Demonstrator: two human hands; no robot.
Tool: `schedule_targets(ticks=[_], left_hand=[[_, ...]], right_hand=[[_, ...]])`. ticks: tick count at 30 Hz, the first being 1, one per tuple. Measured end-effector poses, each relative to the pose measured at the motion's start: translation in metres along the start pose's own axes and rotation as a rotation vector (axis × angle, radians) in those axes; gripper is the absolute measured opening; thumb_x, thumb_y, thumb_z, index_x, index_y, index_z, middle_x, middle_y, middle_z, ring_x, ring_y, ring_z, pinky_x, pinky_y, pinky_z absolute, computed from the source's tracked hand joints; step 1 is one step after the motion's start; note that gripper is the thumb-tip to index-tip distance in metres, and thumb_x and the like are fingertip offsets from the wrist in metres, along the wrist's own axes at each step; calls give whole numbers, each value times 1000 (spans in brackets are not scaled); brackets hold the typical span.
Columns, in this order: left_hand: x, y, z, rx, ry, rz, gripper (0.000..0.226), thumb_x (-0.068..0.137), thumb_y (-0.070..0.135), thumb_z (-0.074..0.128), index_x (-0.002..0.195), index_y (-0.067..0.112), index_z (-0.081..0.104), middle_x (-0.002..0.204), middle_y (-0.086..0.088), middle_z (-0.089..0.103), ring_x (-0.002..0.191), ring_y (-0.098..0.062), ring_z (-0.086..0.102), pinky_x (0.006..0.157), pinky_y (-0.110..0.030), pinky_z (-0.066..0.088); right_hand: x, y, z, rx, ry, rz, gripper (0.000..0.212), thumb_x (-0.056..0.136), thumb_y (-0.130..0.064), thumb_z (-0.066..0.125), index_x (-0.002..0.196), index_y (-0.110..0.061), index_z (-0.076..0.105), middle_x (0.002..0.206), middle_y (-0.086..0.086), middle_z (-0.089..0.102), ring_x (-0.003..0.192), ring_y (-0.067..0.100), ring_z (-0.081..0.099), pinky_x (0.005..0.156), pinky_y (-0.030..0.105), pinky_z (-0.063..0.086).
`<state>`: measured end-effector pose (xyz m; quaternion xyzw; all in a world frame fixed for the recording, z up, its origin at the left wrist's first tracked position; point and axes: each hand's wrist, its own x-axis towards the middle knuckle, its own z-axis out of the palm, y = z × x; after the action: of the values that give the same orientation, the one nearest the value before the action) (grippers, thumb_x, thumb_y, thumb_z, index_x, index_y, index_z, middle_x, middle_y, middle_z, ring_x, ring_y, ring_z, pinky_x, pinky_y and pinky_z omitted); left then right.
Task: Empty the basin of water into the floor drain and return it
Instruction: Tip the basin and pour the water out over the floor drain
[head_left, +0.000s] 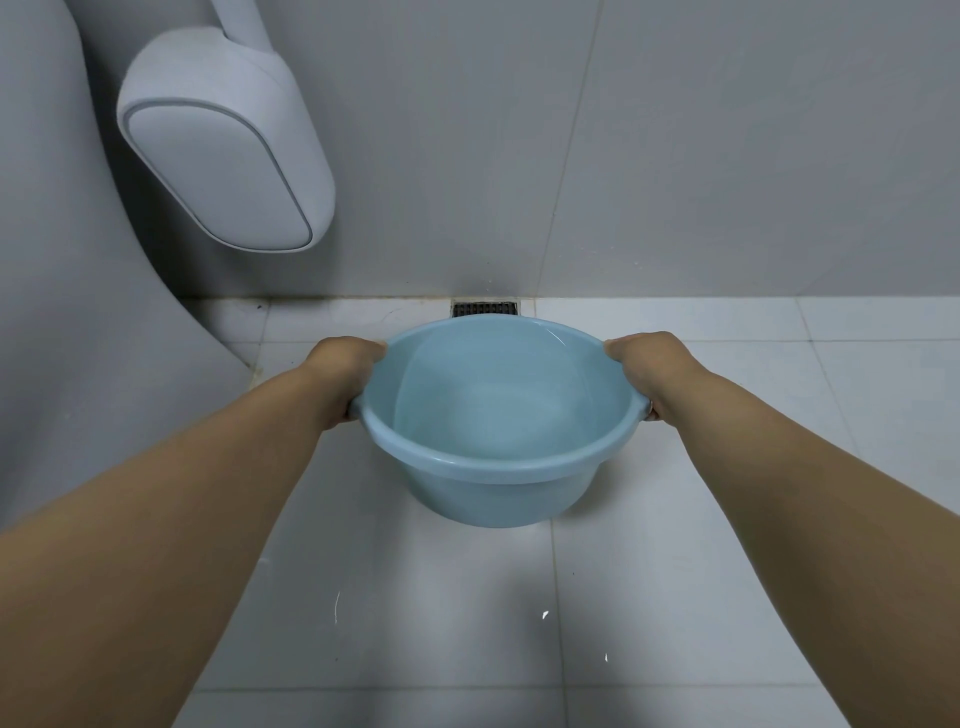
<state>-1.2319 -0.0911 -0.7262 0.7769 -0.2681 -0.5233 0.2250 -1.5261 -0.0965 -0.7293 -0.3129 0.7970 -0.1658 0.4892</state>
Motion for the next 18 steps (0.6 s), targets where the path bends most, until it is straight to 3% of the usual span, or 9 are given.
schedule_targets(ticks=[4,10,14,18], left_hand=[[1,0,0,1,0,-2,26,99,27,54,110,6,65,107,-11,71,83,-28,69,74,-37,57],[0,1,0,8,-2,-2,23,100,27,53,105,8,64,101,-9,70,77,-25,67,68,-34,56],[-1,2,0,5,0,0,21,100,27,53,97,9,64,96,-8,69,76,-25,67,72,-36,57],[-1,2,1,3,0,0,21,101,27,53,101,8,64,93,-7,69,75,-23,67,64,-32,56]], right_hand=[[1,0,0,11,-4,10,9,92,-16,51,97,-15,59,90,12,57,77,29,52,59,31,39],[1,0,-1,22,-1,11,10,92,-16,51,98,-15,59,91,12,57,78,28,51,61,32,40],[0,0,-2,22,2,10,9,93,-16,51,98,-15,58,91,12,57,78,28,51,61,33,39],[0,0,-1,27,-2,12,8,94,-16,51,98,-15,58,92,11,56,78,28,50,57,29,38]])
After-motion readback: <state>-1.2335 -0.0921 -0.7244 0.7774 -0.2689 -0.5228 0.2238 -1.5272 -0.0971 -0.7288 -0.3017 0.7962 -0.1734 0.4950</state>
